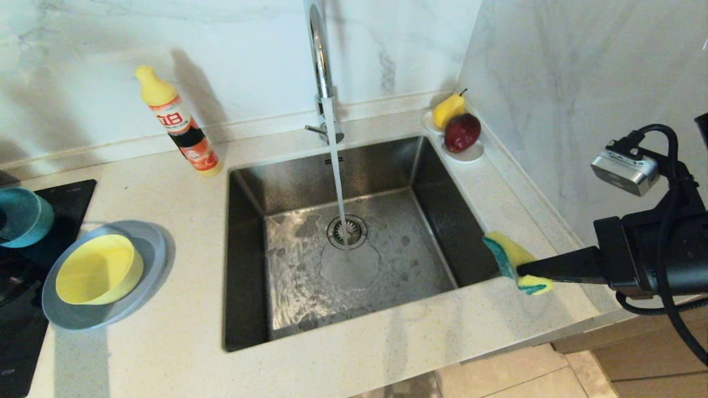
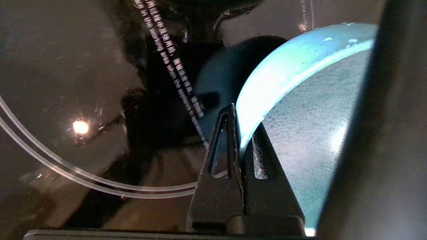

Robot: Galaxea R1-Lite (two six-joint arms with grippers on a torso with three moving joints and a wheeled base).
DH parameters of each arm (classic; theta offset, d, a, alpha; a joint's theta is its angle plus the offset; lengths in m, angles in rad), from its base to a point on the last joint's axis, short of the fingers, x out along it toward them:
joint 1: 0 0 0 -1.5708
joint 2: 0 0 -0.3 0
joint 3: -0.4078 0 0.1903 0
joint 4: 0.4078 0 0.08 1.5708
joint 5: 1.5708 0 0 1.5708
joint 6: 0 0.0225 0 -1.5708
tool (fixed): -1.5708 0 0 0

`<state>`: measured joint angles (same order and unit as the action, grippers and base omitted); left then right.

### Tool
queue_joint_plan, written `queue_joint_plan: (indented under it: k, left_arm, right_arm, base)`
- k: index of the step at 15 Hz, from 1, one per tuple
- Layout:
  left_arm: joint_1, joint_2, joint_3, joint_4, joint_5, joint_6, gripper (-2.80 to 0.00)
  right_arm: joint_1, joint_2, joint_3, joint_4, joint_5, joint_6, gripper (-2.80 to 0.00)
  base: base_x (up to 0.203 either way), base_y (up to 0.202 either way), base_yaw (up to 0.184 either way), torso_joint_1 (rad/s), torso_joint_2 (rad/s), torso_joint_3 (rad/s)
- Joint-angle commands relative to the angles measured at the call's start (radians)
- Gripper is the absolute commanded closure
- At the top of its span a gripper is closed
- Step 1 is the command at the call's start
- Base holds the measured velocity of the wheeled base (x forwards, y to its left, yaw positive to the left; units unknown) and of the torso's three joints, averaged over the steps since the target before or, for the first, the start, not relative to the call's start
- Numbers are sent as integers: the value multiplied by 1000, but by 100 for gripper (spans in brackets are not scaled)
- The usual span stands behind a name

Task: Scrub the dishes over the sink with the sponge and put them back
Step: Place the bowl on the table

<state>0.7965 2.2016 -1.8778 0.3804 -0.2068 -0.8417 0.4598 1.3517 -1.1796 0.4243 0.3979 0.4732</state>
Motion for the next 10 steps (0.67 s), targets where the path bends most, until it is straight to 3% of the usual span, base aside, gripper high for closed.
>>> queue_joint_plan:
  k: [1,7,10]
  left_arm:
    - [-24,16,-1,15,40,-2,0]
    - [-25,-13,-2,108,38,-5,0]
    - [-24,-53,-2,155,2,-7,0]
  right_arm:
    - [0,7,1,2,2,2,0]
    - [0,-11,8,2,3,2,0]
    - [-1,-21,18,2,13,4,0]
  base:
    - [0,0,0,0,0,0]
    - [0,0,0,0,0,0]
    - [0,0,0,0,0,0]
